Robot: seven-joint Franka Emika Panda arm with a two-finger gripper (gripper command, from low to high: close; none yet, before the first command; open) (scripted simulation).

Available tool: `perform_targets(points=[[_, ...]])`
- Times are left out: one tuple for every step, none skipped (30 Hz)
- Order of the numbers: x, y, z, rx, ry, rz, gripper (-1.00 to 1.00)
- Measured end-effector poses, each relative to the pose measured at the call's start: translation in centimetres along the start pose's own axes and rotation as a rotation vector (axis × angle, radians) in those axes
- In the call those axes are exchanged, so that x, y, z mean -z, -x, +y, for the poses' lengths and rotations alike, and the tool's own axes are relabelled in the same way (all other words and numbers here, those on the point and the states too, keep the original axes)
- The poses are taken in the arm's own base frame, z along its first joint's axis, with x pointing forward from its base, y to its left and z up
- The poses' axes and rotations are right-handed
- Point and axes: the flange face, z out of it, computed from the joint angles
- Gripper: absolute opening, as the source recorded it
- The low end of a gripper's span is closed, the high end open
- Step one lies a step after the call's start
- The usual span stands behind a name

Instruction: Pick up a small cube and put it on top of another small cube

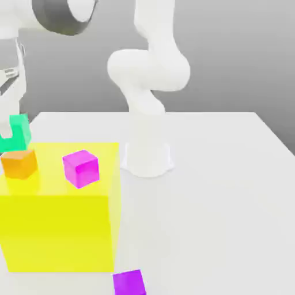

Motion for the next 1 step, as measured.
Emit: perform_targets(points=[[0.0,0.0,0.0,0.0,0.0,0.0,1.0]])
